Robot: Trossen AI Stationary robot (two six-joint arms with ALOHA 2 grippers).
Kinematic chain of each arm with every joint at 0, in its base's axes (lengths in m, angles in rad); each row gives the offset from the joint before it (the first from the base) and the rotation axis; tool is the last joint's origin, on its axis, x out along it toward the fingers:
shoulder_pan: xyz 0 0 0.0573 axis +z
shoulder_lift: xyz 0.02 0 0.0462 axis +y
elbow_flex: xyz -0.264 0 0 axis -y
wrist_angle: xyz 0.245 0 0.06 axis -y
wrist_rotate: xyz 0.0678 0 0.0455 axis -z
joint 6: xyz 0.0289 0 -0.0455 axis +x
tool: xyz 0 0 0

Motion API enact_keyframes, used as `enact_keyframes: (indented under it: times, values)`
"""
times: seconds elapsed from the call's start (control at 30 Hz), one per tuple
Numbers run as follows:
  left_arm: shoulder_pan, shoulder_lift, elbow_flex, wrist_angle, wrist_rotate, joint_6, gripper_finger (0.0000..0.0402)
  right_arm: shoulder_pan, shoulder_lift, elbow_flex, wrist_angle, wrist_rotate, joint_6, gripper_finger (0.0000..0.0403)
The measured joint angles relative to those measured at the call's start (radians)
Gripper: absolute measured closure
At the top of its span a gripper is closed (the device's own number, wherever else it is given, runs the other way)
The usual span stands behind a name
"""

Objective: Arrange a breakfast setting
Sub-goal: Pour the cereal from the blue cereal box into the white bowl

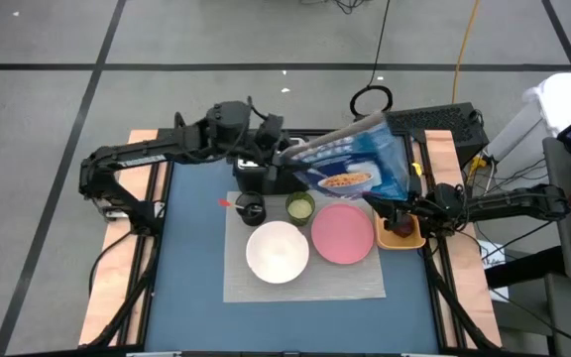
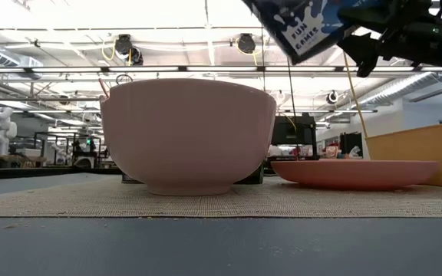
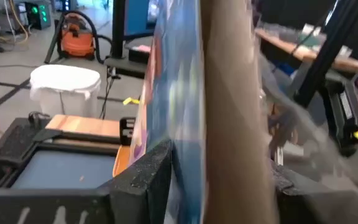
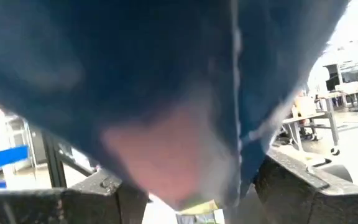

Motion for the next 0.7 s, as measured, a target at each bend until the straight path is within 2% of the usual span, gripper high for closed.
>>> enact_keyframes:
  times: [0.23,0.5,0.7]
  values:
    - [0.002,-0.065,0.002,-0.155,0.000,0.041,0.0247,0.000,0.000,0.000,-0.022,-0.033,0.004,0.0168]
    - [-0.005,-0.029,0.003,-0.154,-0.001,0.043,0.0247,0.000,0.000,0.000,-0.019,-0.037,0.006,0.0169]
    - [-0.003,0.025,0.003,-0.088,-0.004,0.029,0.0247,0.000,0.000,0.000,-0.016,-0.015,0.004,0.0196]
